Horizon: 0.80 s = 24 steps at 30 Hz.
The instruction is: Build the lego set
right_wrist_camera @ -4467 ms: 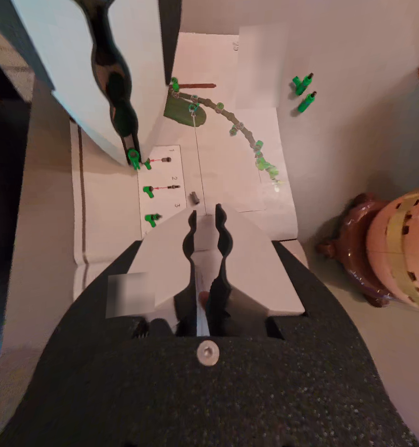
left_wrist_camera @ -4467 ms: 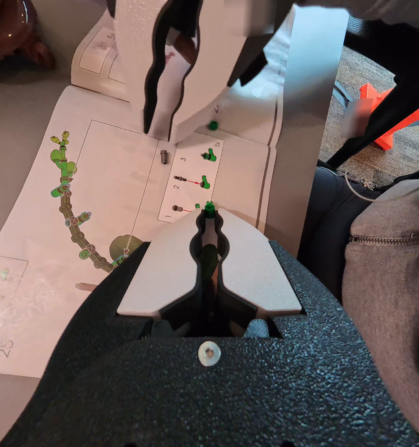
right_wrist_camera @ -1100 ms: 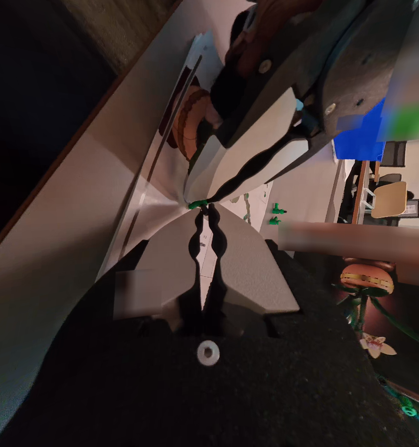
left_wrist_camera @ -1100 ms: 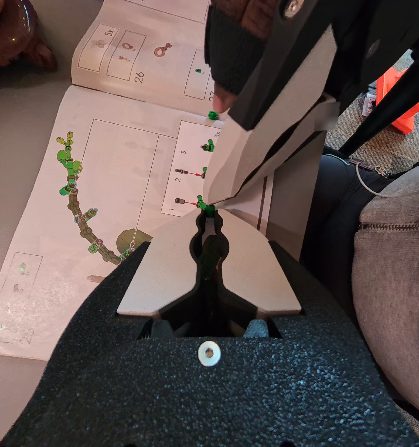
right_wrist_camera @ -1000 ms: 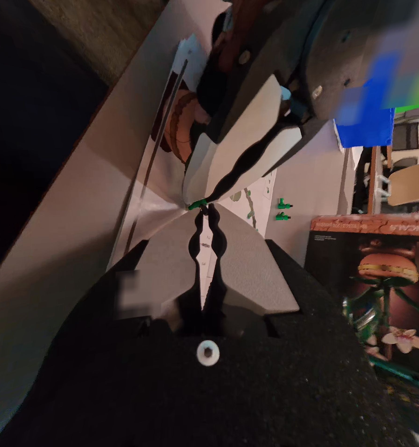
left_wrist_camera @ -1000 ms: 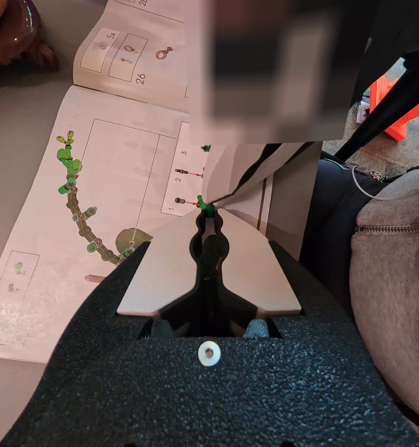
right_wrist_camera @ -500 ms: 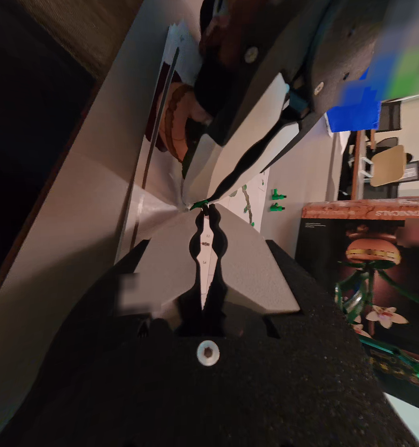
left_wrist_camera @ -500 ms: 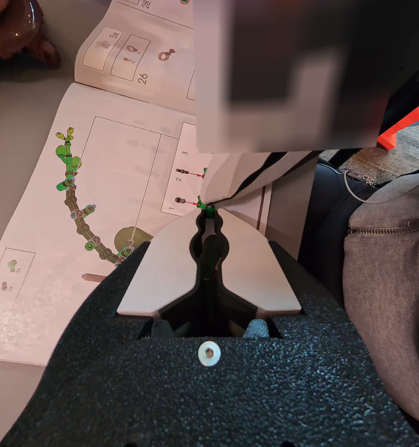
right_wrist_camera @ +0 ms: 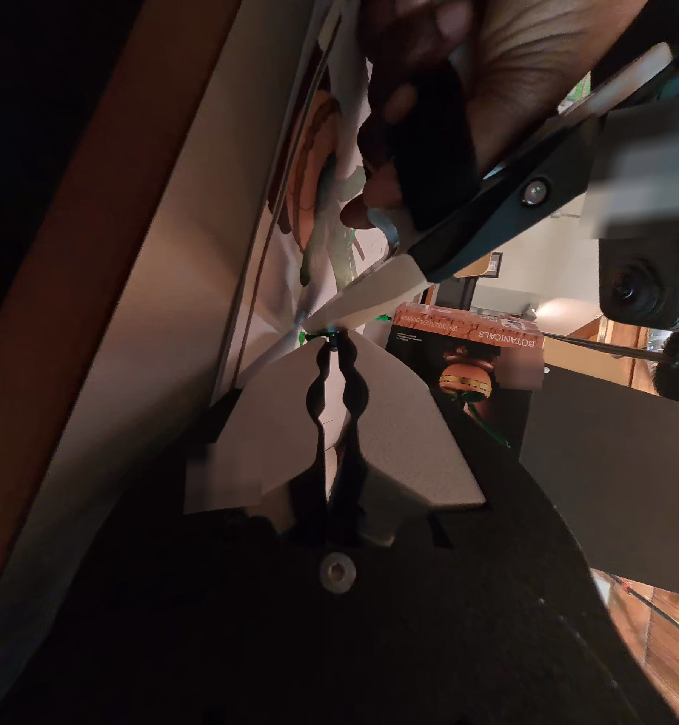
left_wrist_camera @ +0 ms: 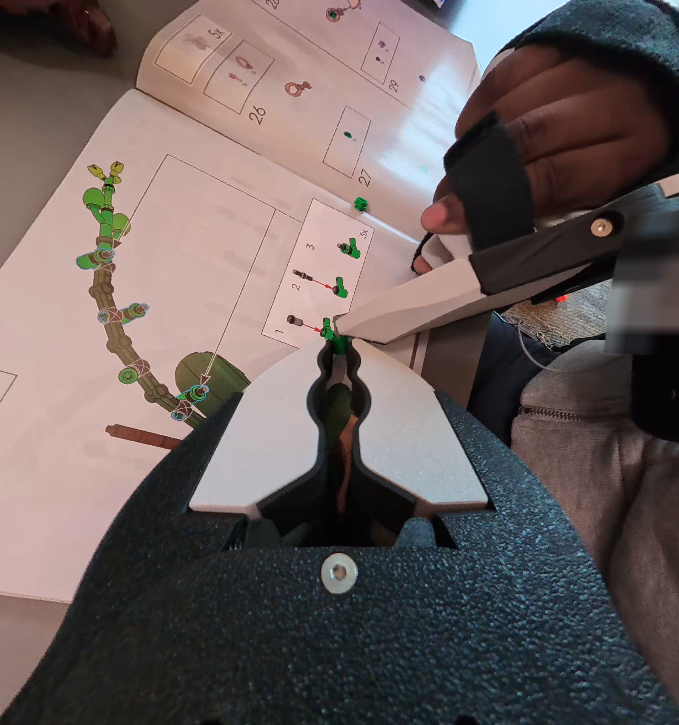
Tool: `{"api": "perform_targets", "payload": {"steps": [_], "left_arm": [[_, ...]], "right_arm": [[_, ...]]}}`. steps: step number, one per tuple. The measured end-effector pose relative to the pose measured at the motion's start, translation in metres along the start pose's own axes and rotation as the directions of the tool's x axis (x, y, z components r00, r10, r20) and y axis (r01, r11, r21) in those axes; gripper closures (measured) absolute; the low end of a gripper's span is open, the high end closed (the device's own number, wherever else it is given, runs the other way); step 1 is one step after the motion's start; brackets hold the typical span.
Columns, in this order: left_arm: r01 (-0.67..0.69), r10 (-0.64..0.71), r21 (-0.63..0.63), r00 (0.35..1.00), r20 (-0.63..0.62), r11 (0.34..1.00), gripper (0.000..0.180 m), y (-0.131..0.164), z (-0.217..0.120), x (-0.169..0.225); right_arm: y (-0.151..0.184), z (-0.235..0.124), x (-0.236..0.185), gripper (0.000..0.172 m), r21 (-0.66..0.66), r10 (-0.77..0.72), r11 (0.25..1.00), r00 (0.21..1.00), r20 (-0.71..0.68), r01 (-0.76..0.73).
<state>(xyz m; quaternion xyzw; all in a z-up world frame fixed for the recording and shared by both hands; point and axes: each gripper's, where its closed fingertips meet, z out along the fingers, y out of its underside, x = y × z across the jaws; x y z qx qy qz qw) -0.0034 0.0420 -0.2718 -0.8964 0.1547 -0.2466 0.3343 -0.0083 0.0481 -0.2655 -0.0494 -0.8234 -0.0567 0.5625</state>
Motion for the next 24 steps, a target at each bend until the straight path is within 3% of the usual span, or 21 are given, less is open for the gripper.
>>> {"api": "perform_targets", "payload": {"steps": [8, 15, 20, 24], "left_arm": [[-0.115, 0.116, -0.032, 0.992, 0.046, 0.993, 0.175, 0.002, 0.0, -0.001], [-0.147, 0.149, -0.036, 0.987, 0.055, 0.988, 0.174, 0.001, 0.001, -0.001], [-0.146, 0.148, -0.036, 0.988, 0.055, 0.989, 0.174, 0.001, 0.001, -0.001], [-0.129, 0.131, -0.047, 0.99, 0.045, 0.991, 0.174, 0.002, 0.0, 0.0]], "right_arm": [[-0.003, -0.003, -0.001, 0.169, 0.11, -0.006, 0.994, 0.998, 0.07, -0.002], [0.005, 0.002, 0.001, 0.163, 0.149, 0.187, 0.964, 0.96, 0.207, -0.22], [0.014, 0.003, 0.0, 0.163, 0.137, 0.34, 0.908, 0.887, 0.313, -0.396], [0.021, -0.001, -0.003, 0.163, 0.096, 0.49, 0.795, 0.728, 0.48, -0.599]]}}
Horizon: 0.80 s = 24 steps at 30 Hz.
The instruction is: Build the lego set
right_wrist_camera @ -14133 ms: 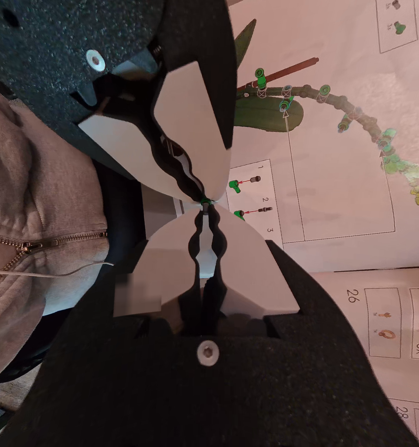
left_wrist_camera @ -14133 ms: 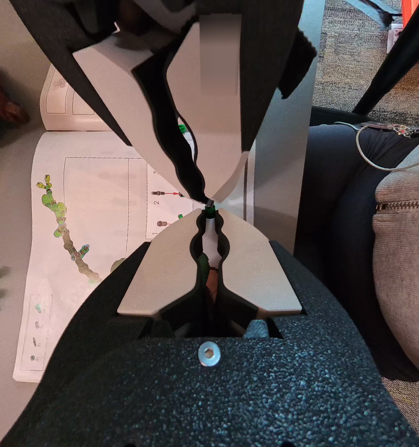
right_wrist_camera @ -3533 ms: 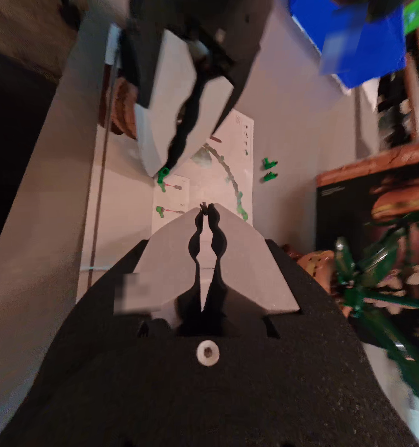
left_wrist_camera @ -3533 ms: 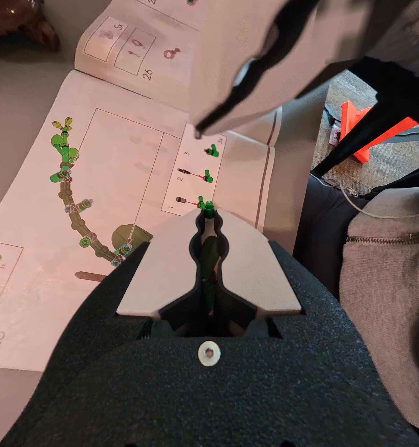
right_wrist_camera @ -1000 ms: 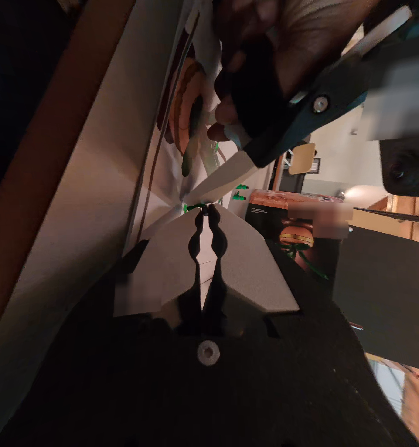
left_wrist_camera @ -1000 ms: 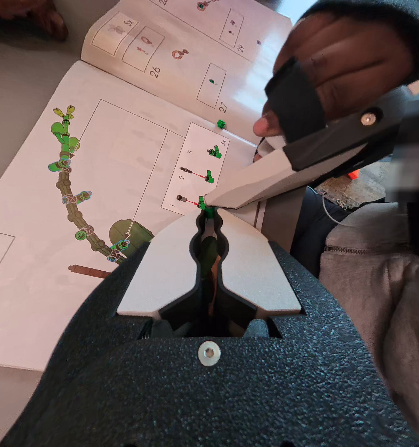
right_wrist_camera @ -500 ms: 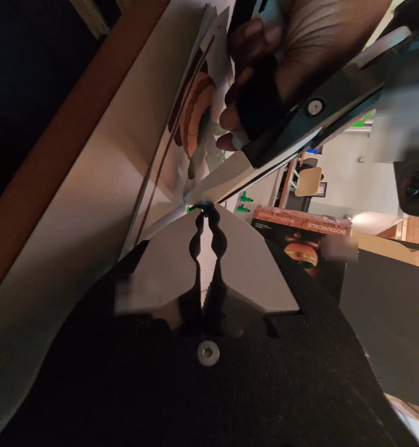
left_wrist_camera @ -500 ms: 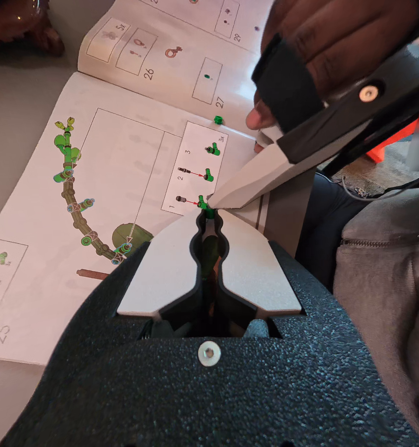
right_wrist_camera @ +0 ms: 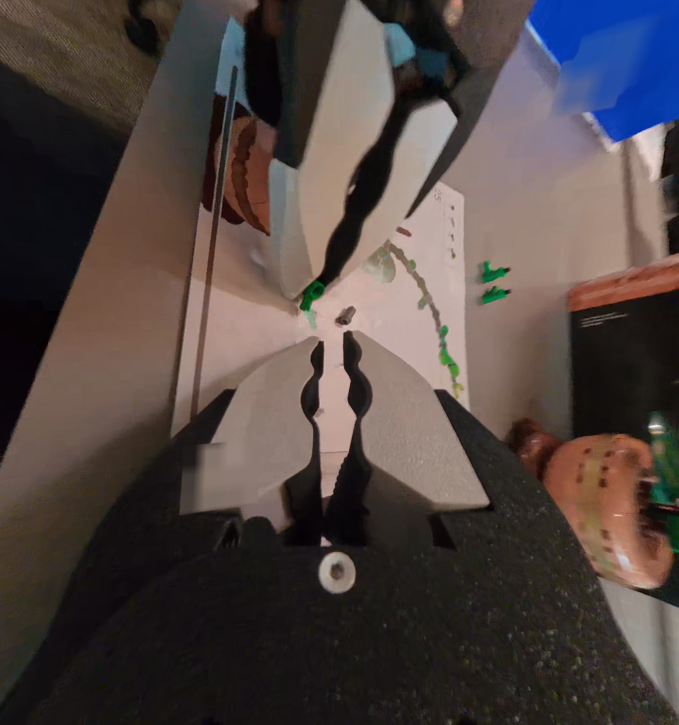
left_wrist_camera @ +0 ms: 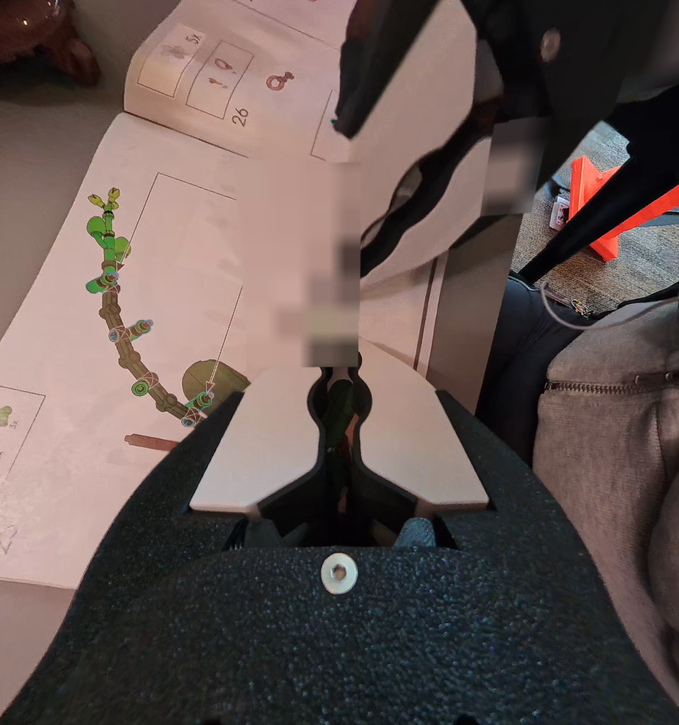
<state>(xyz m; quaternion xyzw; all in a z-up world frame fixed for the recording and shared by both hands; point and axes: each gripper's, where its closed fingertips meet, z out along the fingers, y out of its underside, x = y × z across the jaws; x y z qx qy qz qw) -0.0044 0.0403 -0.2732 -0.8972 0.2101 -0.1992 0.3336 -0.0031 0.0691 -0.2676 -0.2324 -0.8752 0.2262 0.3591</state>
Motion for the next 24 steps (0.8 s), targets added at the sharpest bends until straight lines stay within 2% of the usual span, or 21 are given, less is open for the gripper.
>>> {"api": "perform_targets", "payload": {"steps": [2, 4, 6, 8, 14, 18, 24], "left_arm": [[0.017, -0.018, -0.012, 1.0, -0.009, 1.0, 0.174, 0.002, -0.004, -0.001], [0.036, -0.036, -0.007, 0.999, -0.008, 0.999, 0.174, 0.003, -0.008, -0.004], [0.045, -0.045, -0.003, 0.999, 0.004, 0.999, 0.174, 0.004, -0.011, -0.008], [0.05, -0.05, 0.002, 0.999, 0.011, 0.999, 0.174, 0.004, -0.013, -0.009], [0.055, -0.055, 0.003, 0.999, 0.002, 0.999, 0.174, 0.006, -0.011, -0.011], [0.047, -0.047, 0.007, 0.999, -0.005, 0.999, 0.174, 0.006, -0.01, -0.01], [0.043, -0.043, 0.004, 0.999, -0.005, 0.999, 0.174, 0.006, -0.01, -0.009]], "right_arm": [[-0.001, -0.002, 0.002, 0.163, 0.042, 0.146, 0.988, 0.982, 0.117, -0.151], [0.001, -0.001, 0.015, 0.16, 0.026, 0.316, 0.945, 0.931, 0.181, -0.326], [-0.001, 0.001, 0.017, 0.155, -0.028, 0.461, 0.88, 0.841, 0.285, -0.473], [0.007, 0.006, 0.016, 0.153, -0.111, 0.537, 0.84, 0.783, 0.313, -0.532], [0.015, 0.02, 0.019, 0.156, -0.104, 0.576, 0.816, 0.787, 0.222, -0.568], [0.015, 0.022, 0.022, 0.159, -0.093, 0.625, 0.776, 0.739, 0.251, -0.624], [0.015, 0.028, 0.028, 0.166, -0.094, 0.643, 0.753, 0.699, 0.311, -0.651]]}}
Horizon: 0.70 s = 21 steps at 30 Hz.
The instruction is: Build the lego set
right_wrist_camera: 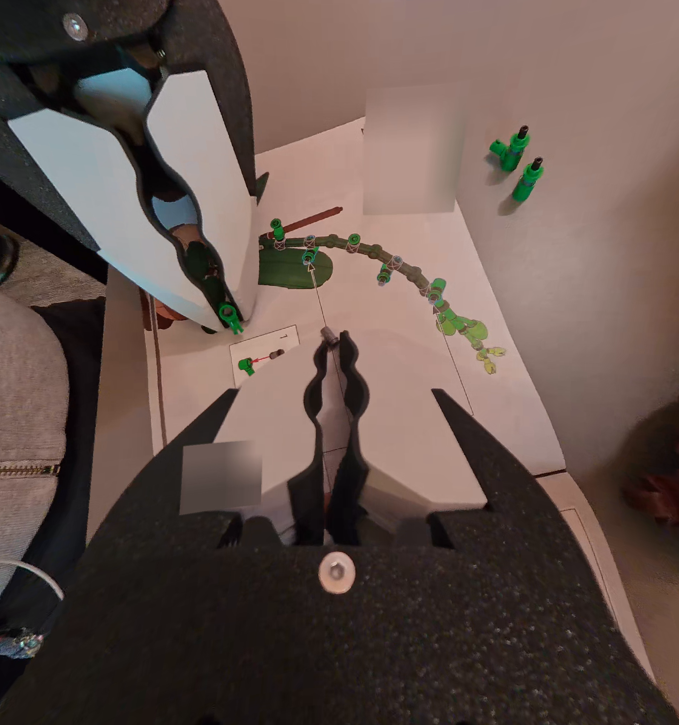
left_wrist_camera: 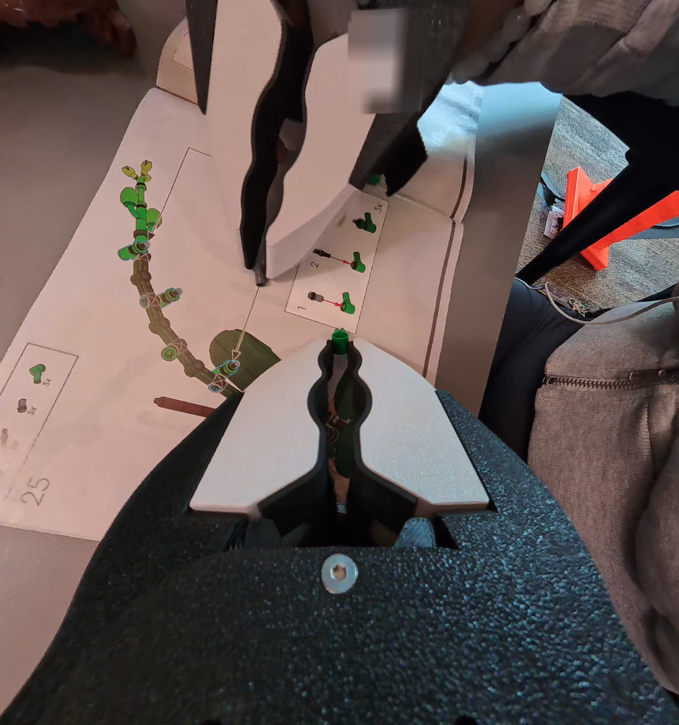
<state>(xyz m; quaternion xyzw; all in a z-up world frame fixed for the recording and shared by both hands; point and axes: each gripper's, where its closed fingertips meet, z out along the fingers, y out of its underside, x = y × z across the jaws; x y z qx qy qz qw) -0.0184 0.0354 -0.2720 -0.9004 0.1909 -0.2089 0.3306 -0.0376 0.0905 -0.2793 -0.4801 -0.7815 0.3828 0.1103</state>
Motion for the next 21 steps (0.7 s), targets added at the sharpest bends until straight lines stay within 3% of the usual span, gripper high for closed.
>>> {"api": "perform_targets", "payload": {"steps": [4, 12, 18, 21], "left_arm": [[-0.003, 0.003, 0.001, 1.0, 0.005, 1.0, 0.174, 0.0, -0.001, -0.003], [-0.007, 0.007, -0.001, 1.0, 0.002, 1.0, 0.174, 0.0, -0.001, -0.002], [-0.014, 0.013, 0.003, 1.0, 0.02, 1.0, 0.174, -0.001, 0.0, -0.005], [-0.027, 0.027, -0.008, 0.998, 0.049, 1.0, 0.174, 0.0, -0.003, -0.007]], "right_arm": [[0.0, 0.0, -0.001, 0.164, -0.019, -0.015, 1.0, 0.999, 0.042, 0.016], [0.0, 0.001, -0.007, 0.167, -0.065, -0.244, 0.967, 0.968, 0.051, 0.247], [0.0, 0.003, -0.009, 0.168, -0.042, -0.19, 0.98, 0.98, 0.051, 0.193], [-0.001, 0.003, -0.01, 0.168, -0.043, -0.241, 0.969, 0.97, 0.017, 0.242]]}}
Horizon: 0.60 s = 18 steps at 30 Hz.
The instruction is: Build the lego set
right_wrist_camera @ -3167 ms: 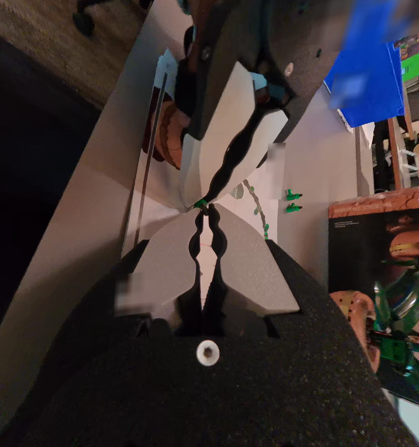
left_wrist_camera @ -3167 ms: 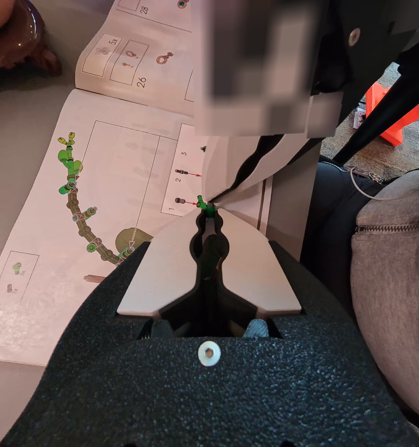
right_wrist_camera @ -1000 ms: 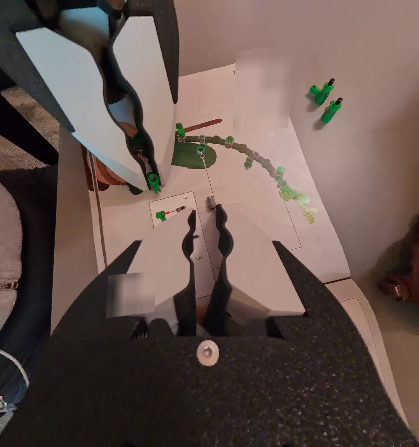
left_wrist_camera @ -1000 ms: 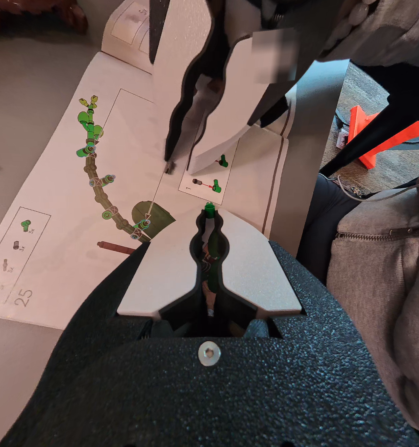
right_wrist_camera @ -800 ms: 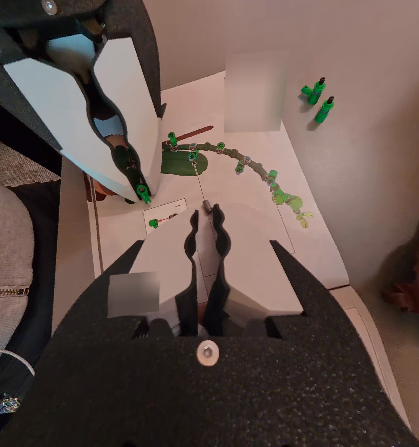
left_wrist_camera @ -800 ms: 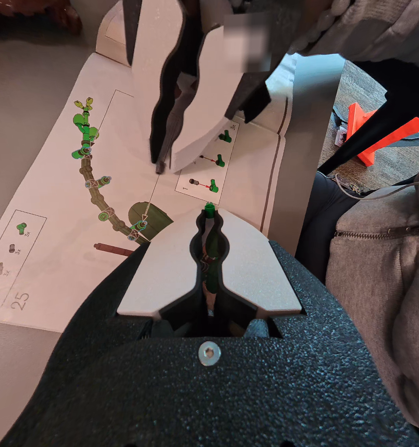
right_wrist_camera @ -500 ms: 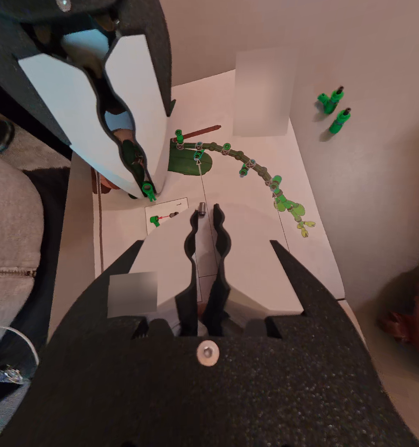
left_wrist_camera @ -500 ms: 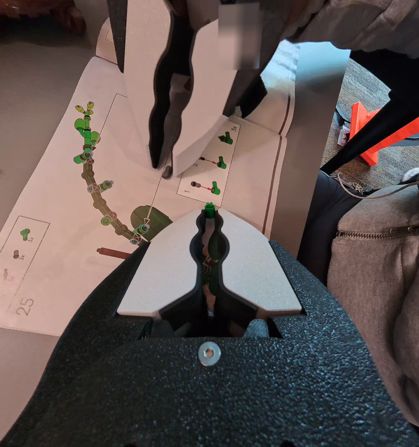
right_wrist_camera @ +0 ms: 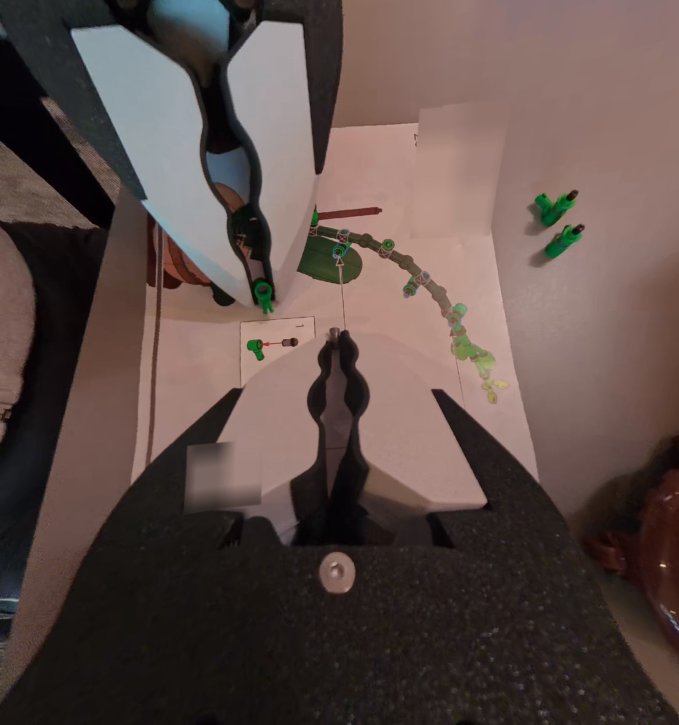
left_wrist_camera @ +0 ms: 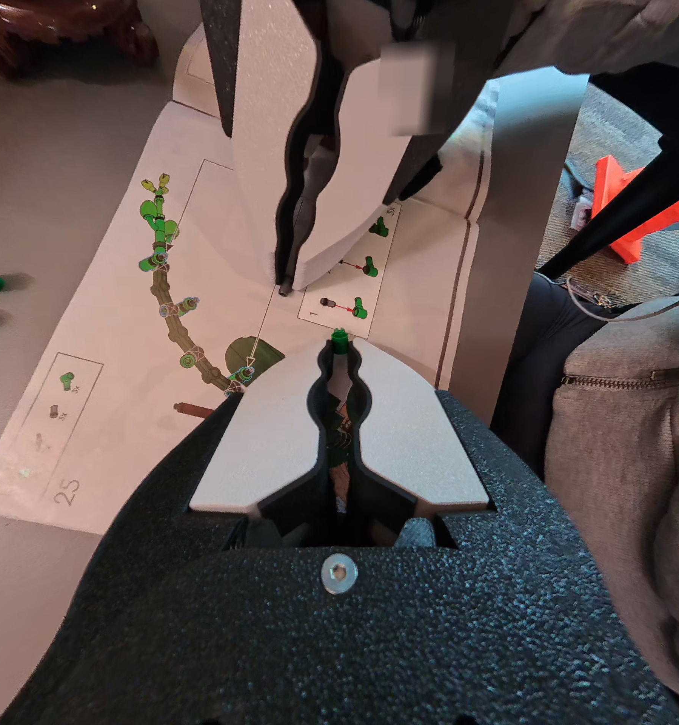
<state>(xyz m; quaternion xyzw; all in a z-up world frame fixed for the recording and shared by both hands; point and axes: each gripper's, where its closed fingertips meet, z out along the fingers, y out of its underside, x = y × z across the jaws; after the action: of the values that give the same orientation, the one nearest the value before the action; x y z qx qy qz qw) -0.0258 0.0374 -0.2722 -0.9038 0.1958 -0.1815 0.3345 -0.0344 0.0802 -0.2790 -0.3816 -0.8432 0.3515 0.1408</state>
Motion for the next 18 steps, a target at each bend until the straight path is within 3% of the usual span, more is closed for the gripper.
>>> {"api": "perform_targets", "payload": {"steps": [4, 7, 14, 18], "left_arm": [[-0.013, 0.014, -0.038, 1.0, 0.019, 0.999, 0.174, 0.003, -0.002, 0.001], [-0.014, 0.014, -0.042, 1.0, -0.005, 0.999, 0.174, 0.004, -0.001, 0.004], [-0.04, 0.041, -0.061, 0.999, 0.013, 0.997, 0.174, 0.005, 0.0, 0.005], [-0.06, 0.061, -0.069, 0.998, 0.02, 0.996, 0.174, 0.004, 0.001, 0.007]], "right_arm": [[-0.013, -0.01, -0.01, 0.168, -0.007, -0.17, 0.986, 0.984, -0.057, 0.169], [-0.019, -0.014, -0.024, 0.168, -0.09, -0.376, 0.926, 0.92, -0.11, 0.368], [-0.022, -0.006, -0.035, 0.168, -0.168, -0.48, 0.873, 0.869, -0.125, 0.458], [-0.021, -0.003, -0.036, 0.168, -0.253, -0.609, 0.784, 0.78, -0.14, 0.567]]}}
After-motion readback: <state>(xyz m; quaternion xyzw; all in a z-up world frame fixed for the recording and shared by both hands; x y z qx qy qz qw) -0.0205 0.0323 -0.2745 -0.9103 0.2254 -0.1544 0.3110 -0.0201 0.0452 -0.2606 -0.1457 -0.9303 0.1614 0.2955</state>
